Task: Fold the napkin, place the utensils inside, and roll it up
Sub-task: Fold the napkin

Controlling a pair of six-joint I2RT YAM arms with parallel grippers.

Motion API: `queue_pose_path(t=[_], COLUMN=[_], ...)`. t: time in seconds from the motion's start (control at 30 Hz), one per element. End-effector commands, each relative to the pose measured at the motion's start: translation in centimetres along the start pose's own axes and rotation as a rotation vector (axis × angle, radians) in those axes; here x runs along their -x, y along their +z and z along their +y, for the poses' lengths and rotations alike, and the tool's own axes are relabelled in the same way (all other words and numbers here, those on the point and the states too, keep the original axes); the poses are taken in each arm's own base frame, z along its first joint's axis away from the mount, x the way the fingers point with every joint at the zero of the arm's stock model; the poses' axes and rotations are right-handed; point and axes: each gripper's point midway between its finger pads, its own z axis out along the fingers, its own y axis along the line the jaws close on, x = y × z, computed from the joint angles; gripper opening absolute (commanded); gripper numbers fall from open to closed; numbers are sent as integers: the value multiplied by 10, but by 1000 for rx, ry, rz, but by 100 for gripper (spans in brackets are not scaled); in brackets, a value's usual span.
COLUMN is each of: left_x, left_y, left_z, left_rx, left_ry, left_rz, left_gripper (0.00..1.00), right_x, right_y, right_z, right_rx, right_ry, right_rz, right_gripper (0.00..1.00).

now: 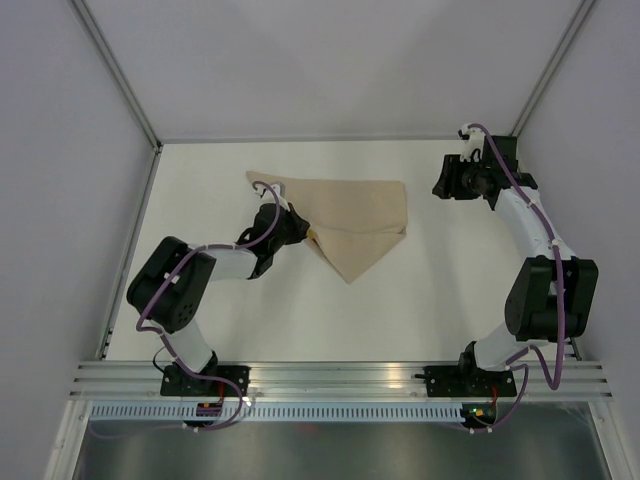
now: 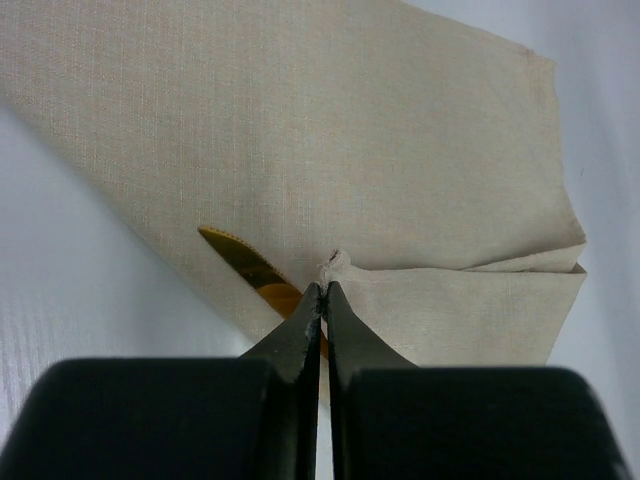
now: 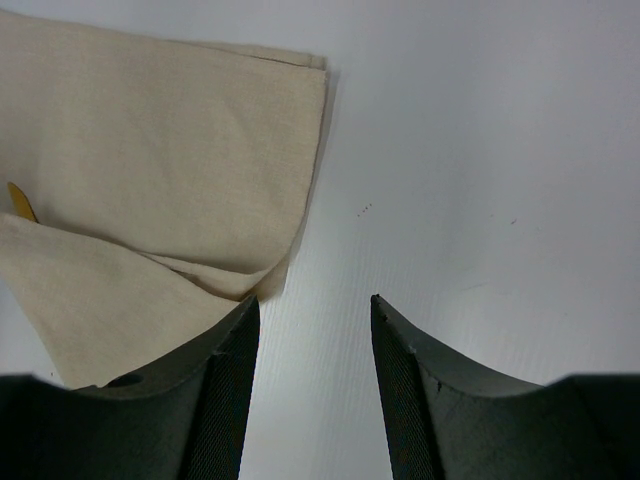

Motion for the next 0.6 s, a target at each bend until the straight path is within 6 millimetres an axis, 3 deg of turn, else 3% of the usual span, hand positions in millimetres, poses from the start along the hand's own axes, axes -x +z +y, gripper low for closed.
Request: queue_pose_path(t=[0.0, 0.27, 0.57], left_x=[12, 18, 11], left_y=[0, 1, 6], left_z=[-6, 8, 14], left_rx=[-36, -19, -24], left_ry=[-56, -100, -131], left_rz=[-37, -51, -17], left_gripper=[2, 2, 2], right_x=[5, 1, -6], right_y=[-1, 0, 4], right_z=[0, 1, 0], right_rx=[-19, -19, -19], right_ry=[0, -3, -2], right_rz=[0, 10, 21], right_gripper=[54, 55, 55])
